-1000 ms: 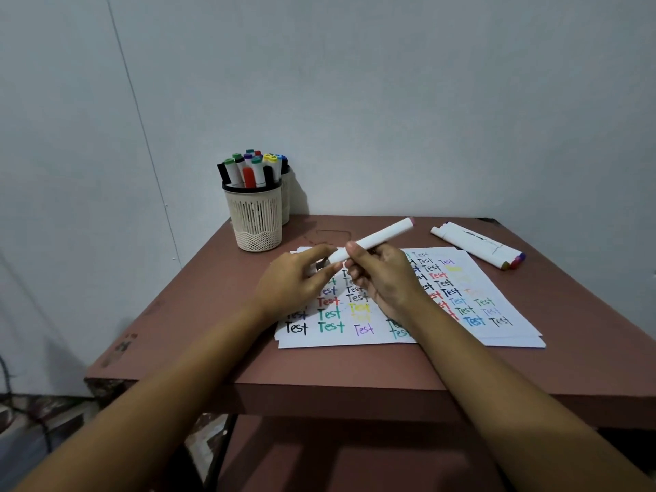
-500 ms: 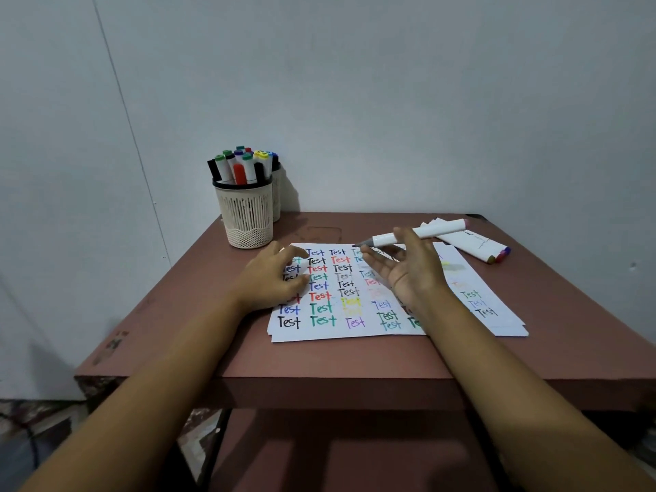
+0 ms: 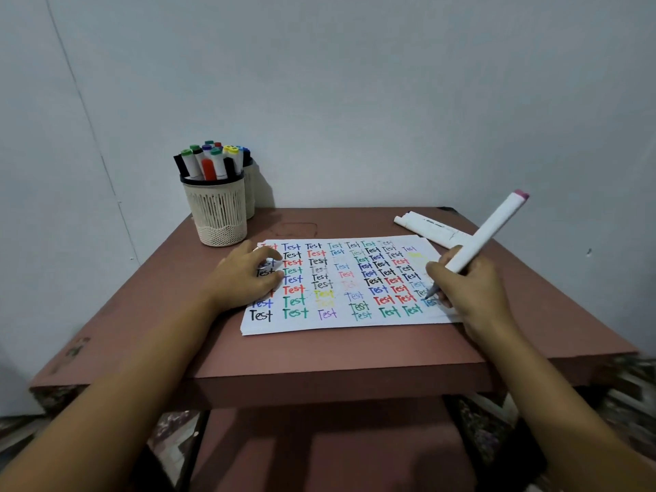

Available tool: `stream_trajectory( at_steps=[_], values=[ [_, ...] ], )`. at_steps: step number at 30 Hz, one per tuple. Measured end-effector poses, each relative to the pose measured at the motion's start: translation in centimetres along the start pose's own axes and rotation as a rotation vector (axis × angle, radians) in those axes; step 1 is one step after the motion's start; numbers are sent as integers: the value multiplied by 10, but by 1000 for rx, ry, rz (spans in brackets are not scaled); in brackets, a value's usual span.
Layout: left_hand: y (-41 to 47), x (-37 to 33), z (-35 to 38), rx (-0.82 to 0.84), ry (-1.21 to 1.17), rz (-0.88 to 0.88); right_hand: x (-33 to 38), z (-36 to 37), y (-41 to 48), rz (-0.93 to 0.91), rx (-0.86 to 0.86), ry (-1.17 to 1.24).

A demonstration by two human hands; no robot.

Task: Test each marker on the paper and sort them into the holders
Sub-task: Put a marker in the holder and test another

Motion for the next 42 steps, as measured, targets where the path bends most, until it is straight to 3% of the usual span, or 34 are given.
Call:
stream_trajectory(
  at_steps=[5, 19, 42],
  values=[
    [0, -1, 1, -1, 6, 1, 1, -18, -6, -22, -61, -76],
    [2, -2, 3, 0, 26, 20, -15, -8, -8, 37, 33, -23],
    [3, -3, 4, 6, 52, 17, -17, -15, -10, 63, -30, -77]
  ],
)
Point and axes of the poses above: each hand's wrist, its own y-axis towards the middle knuckle, its own z-axis out of the palm, x = y × z, the point moved 9 cm from there along y, towards the middle knuckle, and after that the axes turned 14 degrees about x, right-handed, at the moved point
